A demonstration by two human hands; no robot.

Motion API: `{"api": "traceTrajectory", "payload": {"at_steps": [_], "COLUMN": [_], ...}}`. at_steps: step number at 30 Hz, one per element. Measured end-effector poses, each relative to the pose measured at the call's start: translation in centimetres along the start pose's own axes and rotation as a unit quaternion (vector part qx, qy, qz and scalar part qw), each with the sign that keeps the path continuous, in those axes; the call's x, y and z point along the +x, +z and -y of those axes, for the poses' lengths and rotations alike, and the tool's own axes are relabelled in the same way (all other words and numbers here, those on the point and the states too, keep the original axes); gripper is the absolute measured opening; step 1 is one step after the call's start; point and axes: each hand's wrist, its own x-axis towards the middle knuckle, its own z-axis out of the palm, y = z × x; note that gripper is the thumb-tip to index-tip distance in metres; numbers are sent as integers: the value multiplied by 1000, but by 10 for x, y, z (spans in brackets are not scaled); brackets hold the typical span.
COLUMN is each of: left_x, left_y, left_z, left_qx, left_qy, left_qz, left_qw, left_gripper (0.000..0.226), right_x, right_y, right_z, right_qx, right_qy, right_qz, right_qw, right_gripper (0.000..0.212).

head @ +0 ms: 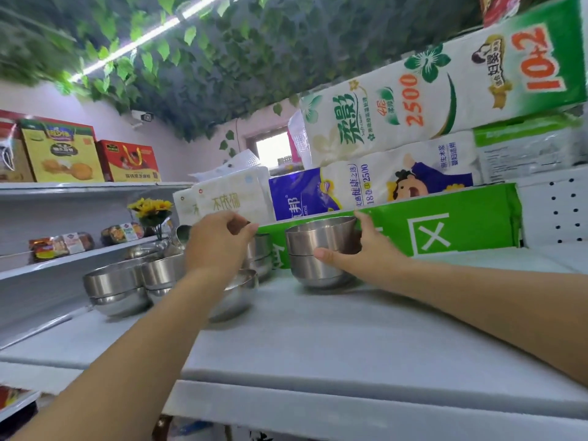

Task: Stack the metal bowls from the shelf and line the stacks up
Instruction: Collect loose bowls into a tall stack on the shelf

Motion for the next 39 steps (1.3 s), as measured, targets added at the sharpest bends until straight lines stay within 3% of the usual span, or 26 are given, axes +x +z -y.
{"api": "traceTrajectory", "payload": {"at_steps": [4, 10, 15, 22, 29, 39], "left_x": [26, 46, 51, 49, 35, 17], "left_y": [12, 23, 29, 29, 28, 39], "left_z": [19, 29, 33, 19, -25, -42], "left_qx": [134, 152, 90, -20, -183, -230], "left_qy": [-49, -98, -98, -65, 5, 87], "left_qz": [94, 166, 138, 77, -15, 63], "left_qw": [985, 969, 981, 995, 983, 967], "left_gripper": [40, 34, 17, 21, 11, 3], "right_x": [4, 6, 8, 10, 9, 7], "right_y": [-1, 2, 3, 5, 4, 2], "right_z": [-4, -11, -15, -18, -17, -14], "right_qx": [0, -5, -18, -10, -9, 1], "right_qy": [1, 2, 7, -1, 0, 4], "right_qz": [5, 26, 48, 48, 52, 53], "right_qw": [1000, 1000, 999, 999, 999, 999], "right_gripper": [115, 126, 138, 138, 141, 139]}}
